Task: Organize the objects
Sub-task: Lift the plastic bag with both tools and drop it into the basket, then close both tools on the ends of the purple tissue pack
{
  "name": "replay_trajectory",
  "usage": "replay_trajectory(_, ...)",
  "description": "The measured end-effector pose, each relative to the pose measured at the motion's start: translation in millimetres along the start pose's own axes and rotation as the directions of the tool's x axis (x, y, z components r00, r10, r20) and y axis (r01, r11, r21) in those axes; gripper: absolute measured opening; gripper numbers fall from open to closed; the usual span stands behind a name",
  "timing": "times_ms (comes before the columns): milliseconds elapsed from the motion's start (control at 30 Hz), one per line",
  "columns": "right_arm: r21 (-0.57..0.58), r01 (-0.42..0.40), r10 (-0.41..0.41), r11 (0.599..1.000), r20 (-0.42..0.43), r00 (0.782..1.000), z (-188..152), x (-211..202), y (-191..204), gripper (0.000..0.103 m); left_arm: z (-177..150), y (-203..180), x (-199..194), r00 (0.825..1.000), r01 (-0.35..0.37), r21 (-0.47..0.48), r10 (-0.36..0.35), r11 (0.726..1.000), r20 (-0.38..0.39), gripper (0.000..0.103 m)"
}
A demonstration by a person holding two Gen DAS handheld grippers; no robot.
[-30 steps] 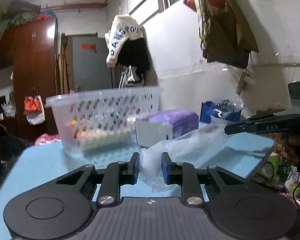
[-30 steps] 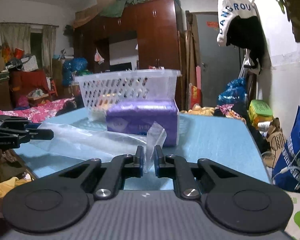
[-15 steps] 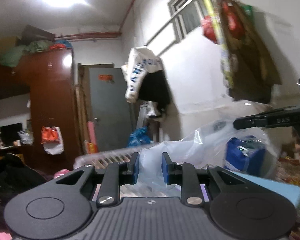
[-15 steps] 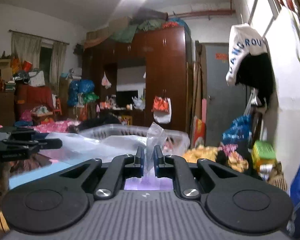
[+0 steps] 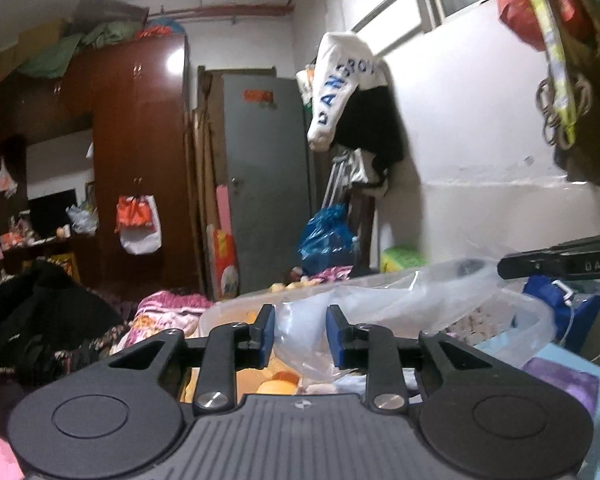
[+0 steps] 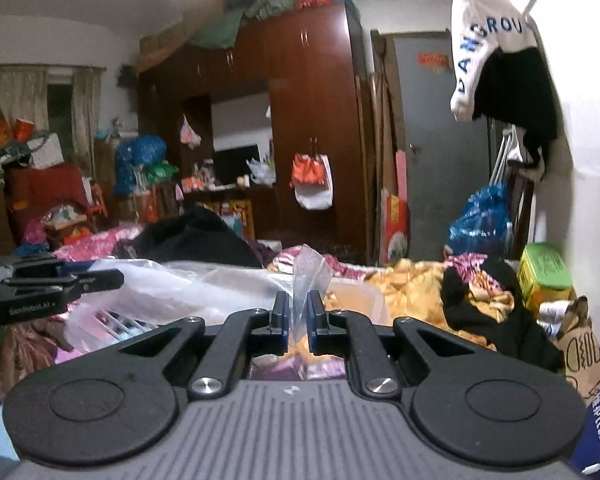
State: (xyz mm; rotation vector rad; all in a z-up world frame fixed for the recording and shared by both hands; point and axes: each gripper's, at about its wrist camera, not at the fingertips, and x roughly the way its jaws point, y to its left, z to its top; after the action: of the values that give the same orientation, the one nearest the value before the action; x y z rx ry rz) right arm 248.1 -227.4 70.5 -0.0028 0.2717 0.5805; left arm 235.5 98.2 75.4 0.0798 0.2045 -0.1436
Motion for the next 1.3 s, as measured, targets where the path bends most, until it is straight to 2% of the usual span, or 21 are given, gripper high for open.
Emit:
replay_trajectory(33, 0.004, -0.001, 0.001, 1.000, -0.006, 1.000, -3, 1, -1, 0.011, -2, 0, 1, 1.000, -0.018, -0.002, 0.018, 1.000, 0.001, 0.040)
replay_trajectory(100, 0.009, 0.000, 0.000, 1.000, -0.009, 1.000, -6, 3, -3, 0.022, -2, -3, 3, 0.996, -0.088, 0.014, 0.088, 0.996, 0.009, 0.060)
replay_trajectory(133, 0.013, 0.003, -0.003, 1.000, -0.011, 1.000, -4, 1, -3, 0.038, -1, -4, 1, 0.993, -0.116, 0.015, 0.115, 0.993, 0.019, 0.080)
replay_trajectory(167, 0.020, 0.004, -0.004, 1.000, 0.005, 1.000, -3, -7, -3, 0.056, 0, -5, -3, 0.991, -0.133, 0.014, 0.132, 0.991, 0.036, 0.089)
replay_trajectory(200, 0.019, 0.002, -0.002, 1.000, 0.030, 1.000, -3, -15, -3, 0.066, 0, -6, -10, 0.989, -0.143, 0.018, 0.142, 0.990, 0.051, 0.089)
replay_trajectory(233, 0.013, 0.004, -0.004, 1.000, 0.060, 0.998, -3, -26, -4, 0.086, 1, -8, -15, 0.988, -0.147, 0.023, 0.146, 0.989, 0.054, 0.089)
replay_trajectory(267, 0.003, 0.013, -0.013, 1.000, 0.079, 0.997, 3, -31, -4, 0.102, 2, -10, -21, 0.988, -0.146, 0.029, 0.144, 0.989, 0.054, 0.089)
replay_trajectory(367, -0.027, 0.051, -0.049, 0.998, 0.080, 0.996, -2, -56, -6, 0.103, -1, -20, -47, 0.989, -0.141, 0.033, 0.139, 0.989, 0.040, 0.089)
replay_trajectory(467, -0.011, 0.052, -0.051, 0.999, 0.043, 0.998, -21, -79, -17, 0.103, -25, -38, -81, 0.997, -0.059, 0.014, 0.059, 0.998, 0.046, 0.093)
replay_trajectory(533, 0.022, 0.027, -0.027, 0.999, 0.019, 0.999, -40, -93, -30, 0.103, -47, -55, -92, 1.000, 0.000, 0.004, 0.000, 1.000, 0.019, 0.093)
replay_trajectory(633, 0.113, 0.006, 0.000, 0.994, -0.054, 0.999, -67, -98, -52, 0.103, -75, -83, -91, 0.997, 0.037, 0.029, -0.035, 0.999, -0.075, 0.093)
replay_trajectory(700, 0.171, -0.007, 0.024, 0.985, -0.102, 0.994, -80, -96, -67, 0.103, -85, -95, -86, 0.992, 0.069, 0.042, -0.064, 0.997, -0.111, 0.093)
replay_trajectory(800, 0.256, -0.025, 0.063, 0.966, -0.143, 0.988, -89, -91, -84, 0.103, -87, -106, -81, 0.985, 0.128, 0.041, -0.122, 0.991, -0.123, 0.093)
replay_trajectory(867, 0.289, -0.056, 0.096, 0.956, -0.127, 0.987, -89, -90, -91, 0.103, -87, -113, -80, 0.982, 0.157, 0.028, -0.153, 0.987, -0.115, 0.093)
replay_trajectory(933, 0.267, -0.096, 0.128, 0.959, -0.106, 0.986, -88, -90, -89, 0.103, -87, -118, -76, 0.975, 0.187, 0.026, -0.182, 0.982, -0.126, 0.093)
replay_trajectory(1033, 0.174, -0.116, 0.137, 0.978, -0.112, 0.984, -86, -83, -75, 0.103, -88, -124, -66, 0.968, 0.208, 0.021, -0.203, 0.978, -0.149, 0.087)
replay_trajectory(1100, 0.093, -0.109, 0.118, 0.990, -0.096, 0.988, -88, -81, -65, 0.094, -89, -126, -60, 0.959, 0.230, -0.002, -0.227, 0.973, -0.172, 0.082)
replay_trajectory(1133, 0.077, -0.117, 0.125, 0.990, -0.106, 0.986, -88, -80, -63, 0.085, -89, -126, -58, 0.954, 0.245, -0.019, -0.245, 0.969, -0.176, 0.081)
replay_trajectory(1300, 0.062, -0.160, 0.166, 0.985, -0.128, 0.978, -88, -74, -62, 0.082, -89, -132, -50, 0.943, 0.265, -0.040, -0.268, 0.963, -0.196, 0.081)
